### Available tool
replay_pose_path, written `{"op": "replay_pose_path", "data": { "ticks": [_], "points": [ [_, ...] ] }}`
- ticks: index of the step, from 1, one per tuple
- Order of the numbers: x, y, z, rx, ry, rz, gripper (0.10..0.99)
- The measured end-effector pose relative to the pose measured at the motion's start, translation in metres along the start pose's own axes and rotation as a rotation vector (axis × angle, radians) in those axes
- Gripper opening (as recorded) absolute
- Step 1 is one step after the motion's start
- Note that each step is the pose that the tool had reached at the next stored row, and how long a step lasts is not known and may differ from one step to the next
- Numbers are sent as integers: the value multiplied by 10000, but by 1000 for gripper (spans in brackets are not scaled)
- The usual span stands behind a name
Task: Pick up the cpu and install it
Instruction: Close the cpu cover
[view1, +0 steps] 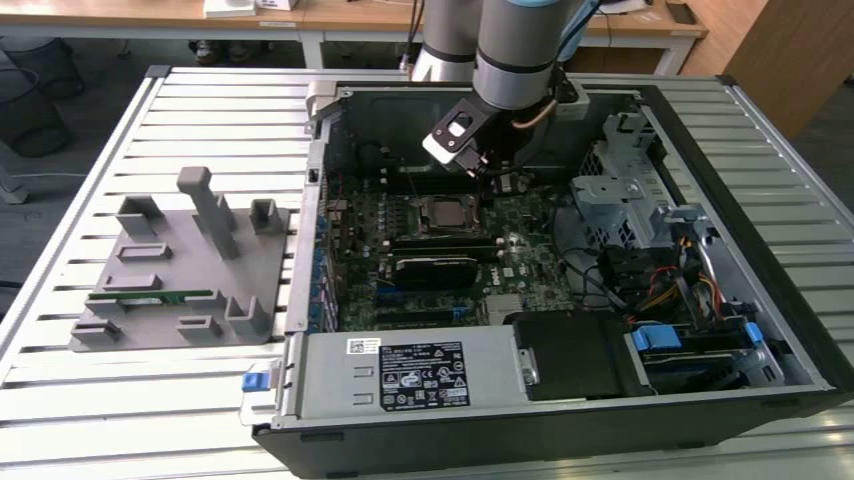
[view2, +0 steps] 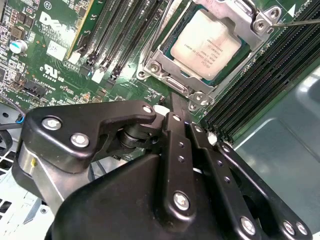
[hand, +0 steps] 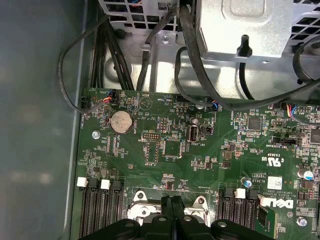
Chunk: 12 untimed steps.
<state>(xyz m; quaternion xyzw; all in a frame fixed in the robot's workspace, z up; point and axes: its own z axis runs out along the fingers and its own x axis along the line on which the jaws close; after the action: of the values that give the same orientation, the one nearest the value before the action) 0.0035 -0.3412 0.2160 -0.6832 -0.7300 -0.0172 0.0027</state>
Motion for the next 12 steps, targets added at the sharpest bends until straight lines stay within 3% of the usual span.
{"op": "replay_pose_path", "data": {
  "ticks": [7, 12],
  "points": [
    [0, -13, 15, 5, -1, 2, 106],
    [3, -67, 23, 5, -1, 0, 106]
  ]
}}
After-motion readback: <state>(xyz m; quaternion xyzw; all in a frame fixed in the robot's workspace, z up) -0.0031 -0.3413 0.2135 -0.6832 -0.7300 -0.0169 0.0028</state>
